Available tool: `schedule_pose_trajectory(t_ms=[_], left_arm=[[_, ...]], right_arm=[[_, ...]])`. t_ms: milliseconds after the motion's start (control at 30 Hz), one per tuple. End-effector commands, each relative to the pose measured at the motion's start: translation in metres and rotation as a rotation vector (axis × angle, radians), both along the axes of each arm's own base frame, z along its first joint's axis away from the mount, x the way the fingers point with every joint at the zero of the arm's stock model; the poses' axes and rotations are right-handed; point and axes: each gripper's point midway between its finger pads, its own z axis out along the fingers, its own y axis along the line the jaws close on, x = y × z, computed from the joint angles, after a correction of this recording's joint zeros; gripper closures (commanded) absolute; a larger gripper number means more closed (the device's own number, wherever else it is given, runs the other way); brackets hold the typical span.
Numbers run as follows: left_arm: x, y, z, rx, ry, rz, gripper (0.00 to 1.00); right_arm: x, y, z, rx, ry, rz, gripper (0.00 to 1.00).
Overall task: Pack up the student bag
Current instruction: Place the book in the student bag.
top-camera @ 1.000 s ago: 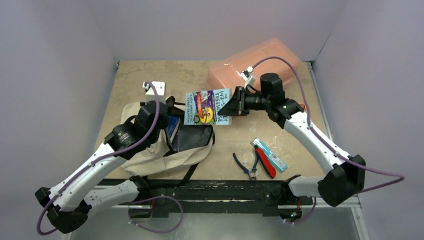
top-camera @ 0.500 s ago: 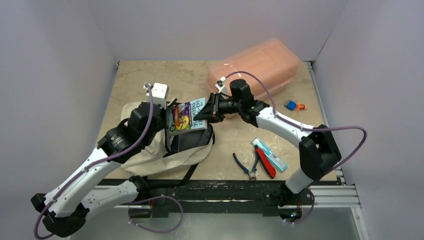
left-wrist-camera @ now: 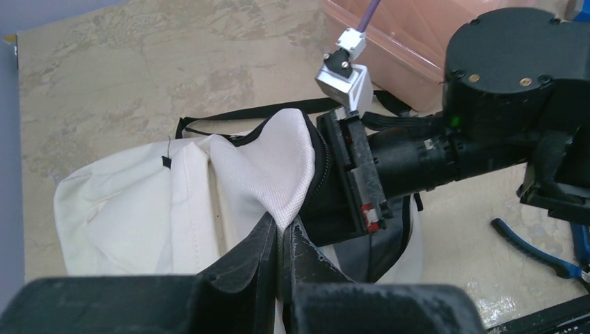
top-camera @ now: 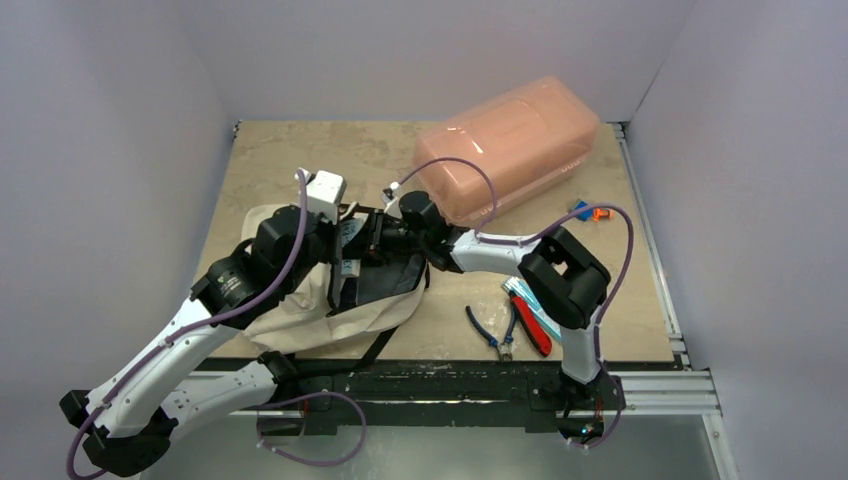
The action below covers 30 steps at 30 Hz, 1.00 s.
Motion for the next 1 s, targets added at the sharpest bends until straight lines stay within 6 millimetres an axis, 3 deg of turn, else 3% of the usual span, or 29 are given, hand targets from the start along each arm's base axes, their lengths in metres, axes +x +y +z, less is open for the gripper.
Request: schedule_pose_trajectory(t_ms=[0, 100, 233, 367, 433, 533, 600, 733, 833, 967], left_arm=[[0.001, -0.006, 0.041, -0.092, -0.104, -0.037, 1.00], [-0.001, -0.006, 0.038, -0.095, -0.095, -0.042, 1.00], [-0.003, -0.001, 0.032, -0.085, -0.091, -0.025, 1.00], [-0.006, 0.008, 0.026, -0.080, -0.090, 0.005, 1.00], [-0.008, 0.012, 0.019, -0.076, -0.082, 0.020, 1.00], [-0.011, 0.015, 0.007, -0.078, -0.059, 0.029, 1.00], [-0.013, 0.014, -0.001, -0.087, -0.042, 0.032, 1.00], [-0.018, 0.008, -0.026, -0.092, 0.040, 0.027, 1.00], [-0.026, -0.002, -0.056, -0.106, 0.137, -0.004, 1.00], [-0.045, -0.027, -0.088, -0.189, 0.288, -0.086, 1.00]], right_arm=[[0.009, 0.038, 0.049, 0.133, -0.188, -0.060, 1.00], [0.005, 0.058, 0.031, 0.085, -0.213, -0.058, 0.98], [-0.003, 0.071, 0.013, -0.006, -0.277, -0.051, 0.79], [-0.002, 0.048, -0.004, -0.149, -0.372, -0.057, 0.53], [-0.001, 0.026, -0.012, -0.244, -0.434, -0.051, 0.35], [-0.004, -0.007, -0.019, -0.329, -0.522, 0.009, 0.16], [-0.009, -0.030, -0.003, -0.337, -0.618, 0.026, 0.12], [-0.010, -0.077, 0.007, -0.465, -0.768, 0.007, 0.06], [0.003, -0.102, 0.017, -0.585, -0.854, -0.034, 0.07], [0.038, -0.133, 0.038, -0.674, -0.907, -0.144, 0.18]])
